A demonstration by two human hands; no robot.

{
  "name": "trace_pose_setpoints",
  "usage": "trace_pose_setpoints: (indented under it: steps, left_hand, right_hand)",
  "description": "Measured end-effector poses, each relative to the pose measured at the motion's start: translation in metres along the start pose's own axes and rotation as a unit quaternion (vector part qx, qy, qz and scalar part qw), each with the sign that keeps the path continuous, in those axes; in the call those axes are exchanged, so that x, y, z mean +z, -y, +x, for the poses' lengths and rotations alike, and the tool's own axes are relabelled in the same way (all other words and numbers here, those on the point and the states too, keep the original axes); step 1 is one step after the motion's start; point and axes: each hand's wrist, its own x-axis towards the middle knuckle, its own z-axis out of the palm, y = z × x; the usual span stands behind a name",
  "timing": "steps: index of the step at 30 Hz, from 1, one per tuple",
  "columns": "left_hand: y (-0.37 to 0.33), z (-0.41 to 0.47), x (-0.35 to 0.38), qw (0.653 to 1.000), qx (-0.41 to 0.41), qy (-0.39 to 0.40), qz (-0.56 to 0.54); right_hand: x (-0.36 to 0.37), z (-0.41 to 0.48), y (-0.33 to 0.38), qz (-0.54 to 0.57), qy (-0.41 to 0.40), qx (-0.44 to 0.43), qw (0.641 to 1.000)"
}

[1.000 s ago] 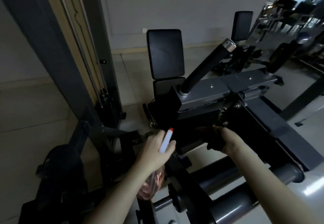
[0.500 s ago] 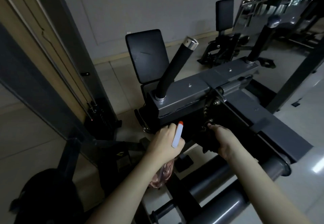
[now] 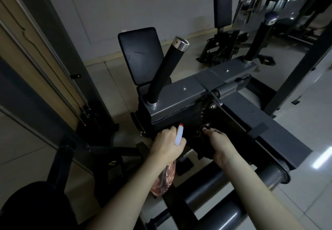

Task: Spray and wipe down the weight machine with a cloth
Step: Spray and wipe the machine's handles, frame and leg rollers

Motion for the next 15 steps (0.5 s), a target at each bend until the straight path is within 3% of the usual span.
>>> trace_pose_setpoints:
  steps: [7, 15]
  left_hand:
    - [0.029, -0.025, 0.000, 0.995, -0.061, -0.030, -0.075]
    - [0.051, -0.044, -0.006, 0.992, -0.077, -0.041, -0.093]
  right_hand:
    - [0.001, -0.003, 0.002, -0.022, 0.015, -0.006, 1.000]
    - [0.003, -0.005, 0.003, -0.063, 0.003, -0.022, 0.998]
